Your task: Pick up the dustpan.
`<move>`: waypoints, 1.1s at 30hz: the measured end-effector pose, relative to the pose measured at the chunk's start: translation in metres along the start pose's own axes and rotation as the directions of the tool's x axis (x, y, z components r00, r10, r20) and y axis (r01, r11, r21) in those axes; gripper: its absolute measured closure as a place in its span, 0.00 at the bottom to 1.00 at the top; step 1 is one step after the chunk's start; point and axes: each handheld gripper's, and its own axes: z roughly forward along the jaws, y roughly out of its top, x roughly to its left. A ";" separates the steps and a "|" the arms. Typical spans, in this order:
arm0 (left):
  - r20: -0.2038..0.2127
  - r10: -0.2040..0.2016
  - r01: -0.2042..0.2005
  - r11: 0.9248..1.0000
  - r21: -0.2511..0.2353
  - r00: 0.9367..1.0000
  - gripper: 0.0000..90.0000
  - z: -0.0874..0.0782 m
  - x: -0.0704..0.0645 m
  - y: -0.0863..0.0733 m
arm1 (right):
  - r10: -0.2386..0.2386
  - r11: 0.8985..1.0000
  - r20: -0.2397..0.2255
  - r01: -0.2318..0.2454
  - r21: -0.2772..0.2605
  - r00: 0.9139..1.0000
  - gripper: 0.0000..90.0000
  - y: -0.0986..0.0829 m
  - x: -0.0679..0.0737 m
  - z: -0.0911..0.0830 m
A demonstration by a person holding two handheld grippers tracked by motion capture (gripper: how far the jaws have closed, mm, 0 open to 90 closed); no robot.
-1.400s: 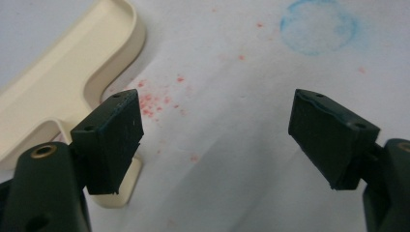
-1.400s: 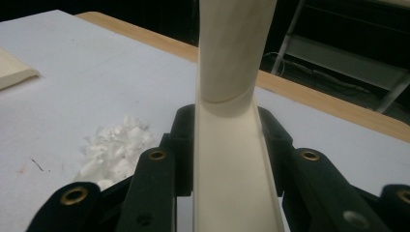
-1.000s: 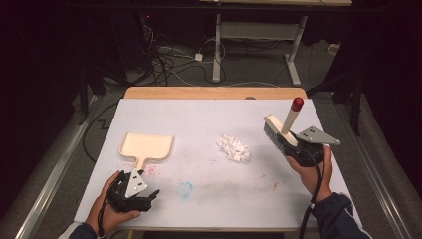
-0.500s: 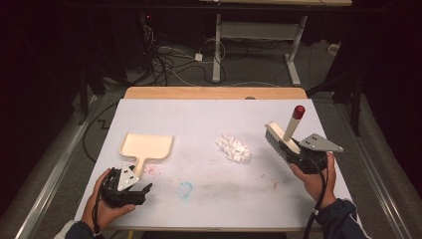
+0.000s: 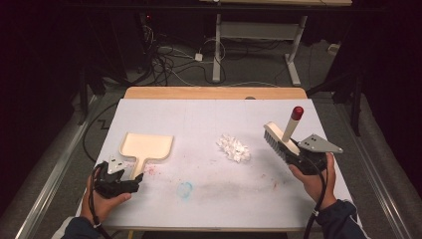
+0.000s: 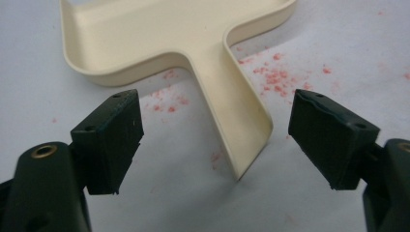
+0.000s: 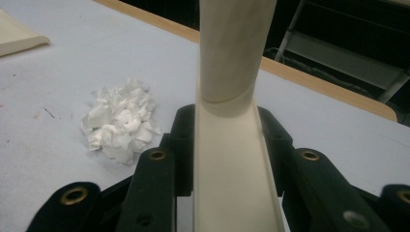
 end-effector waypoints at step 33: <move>-0.005 -0.175 0.175 0.984 0.037 0.985 0.55 0.040 0.008 0.027 | 0.005 1.000 -0.028 -0.004 0.017 1.000 0.75 -0.002 0.003 0.006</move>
